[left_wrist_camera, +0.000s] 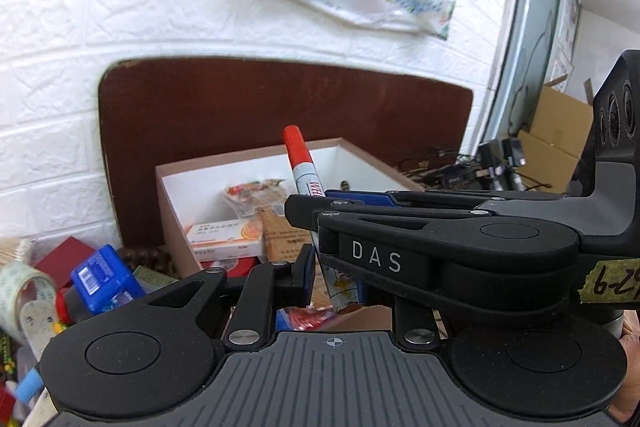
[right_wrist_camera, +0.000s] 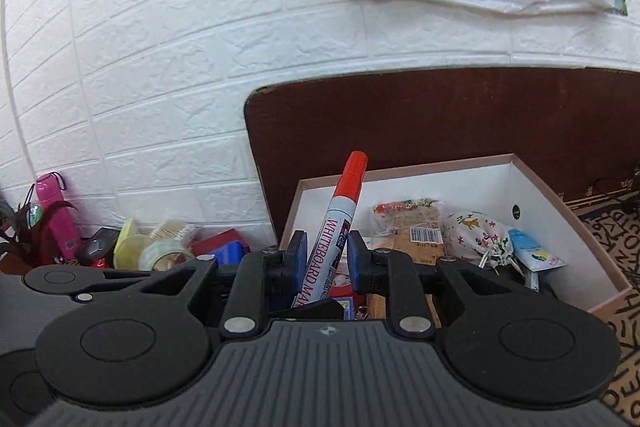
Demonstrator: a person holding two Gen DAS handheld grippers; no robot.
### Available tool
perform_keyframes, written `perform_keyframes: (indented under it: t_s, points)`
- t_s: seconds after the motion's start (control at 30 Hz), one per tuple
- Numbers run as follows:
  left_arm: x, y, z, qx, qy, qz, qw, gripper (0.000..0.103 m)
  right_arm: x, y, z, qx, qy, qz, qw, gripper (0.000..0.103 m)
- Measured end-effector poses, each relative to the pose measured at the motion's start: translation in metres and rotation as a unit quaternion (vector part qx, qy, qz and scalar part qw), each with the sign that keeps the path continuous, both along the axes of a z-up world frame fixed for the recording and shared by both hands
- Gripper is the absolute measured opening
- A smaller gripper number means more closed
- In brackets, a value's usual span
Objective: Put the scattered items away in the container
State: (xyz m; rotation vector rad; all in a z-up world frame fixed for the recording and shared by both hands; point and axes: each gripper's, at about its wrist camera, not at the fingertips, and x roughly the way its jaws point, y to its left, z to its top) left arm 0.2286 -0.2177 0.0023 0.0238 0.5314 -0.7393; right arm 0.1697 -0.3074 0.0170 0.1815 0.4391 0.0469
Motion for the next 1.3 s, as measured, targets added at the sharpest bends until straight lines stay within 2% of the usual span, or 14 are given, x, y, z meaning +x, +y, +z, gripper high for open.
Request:
perform_keyframes:
  t_s: [0.03,0.1,0.13,0.17,0.2,0.23,0.27,0.4,0.5,0.73,0.83,0.93,1.17,1.3]
  points:
    - [0.007,-0.001,-0.004,0.001,0.005,0.002,1.0,0.018,0.007,-0.001,-0.004,0.003,0.004,0.001,1.0,0.025]
    - [0.02,-0.002,-0.011,0.004,0.012,0.004,0.9999,0.04,0.02,-0.003,-0.013,0.014,0.012,0.006,1.0,0.025]
    - [0.025,-0.003,-0.014,0.01,0.013,0.009,0.9998,0.044,0.026,-0.004,-0.017,0.019,0.014,0.01,1.0,0.028]
    - [0.03,-0.003,-0.016,0.02,0.013,0.018,0.9995,0.058,0.031,-0.005,-0.02,0.018,0.015,0.009,1.0,0.049]
    - [0.033,-0.002,-0.017,0.03,0.014,0.033,0.9989,0.077,0.032,-0.006,-0.022,0.011,0.012,-0.002,1.0,0.063]
    - [0.035,0.0,-0.018,0.036,0.013,0.05,0.998,0.086,0.03,-0.008,-0.023,0.004,0.002,-0.013,1.0,0.08]
    - [0.036,0.004,-0.019,0.036,0.011,0.065,0.9972,0.102,0.027,-0.011,-0.022,0.0,-0.011,-0.019,1.0,0.08]
    - [0.031,0.02,-0.018,0.015,0.004,0.086,0.9961,0.103,0.013,-0.018,-0.017,0.007,-0.02,-0.02,1.0,0.081]
    - [0.021,0.028,-0.019,0.015,0.005,0.096,0.9952,0.103,0.001,-0.021,-0.018,0.019,-0.015,-0.027,0.999,0.092]
    - [-0.03,0.038,-0.015,0.055,-0.031,0.122,0.9905,0.103,-0.051,-0.019,-0.017,0.052,-0.022,-0.035,0.998,0.102]
    - [-0.058,0.038,-0.01,0.085,-0.07,0.157,0.9815,0.103,-0.08,-0.015,-0.016,0.039,-0.019,-0.042,0.998,0.103]
    - [-0.085,0.036,-0.005,0.108,-0.092,0.163,0.9763,0.103,-0.109,-0.014,-0.013,0.02,-0.015,-0.055,0.998,0.103]
    - [-0.13,0.022,-0.002,0.17,-0.08,0.176,0.9663,0.103,-0.162,-0.017,-0.013,-0.008,0.0,-0.067,0.998,0.103]
    - [-0.153,0.017,-0.001,0.169,-0.078,0.172,0.9674,0.103,-0.183,-0.017,-0.011,-0.022,0.002,-0.062,0.998,0.103]
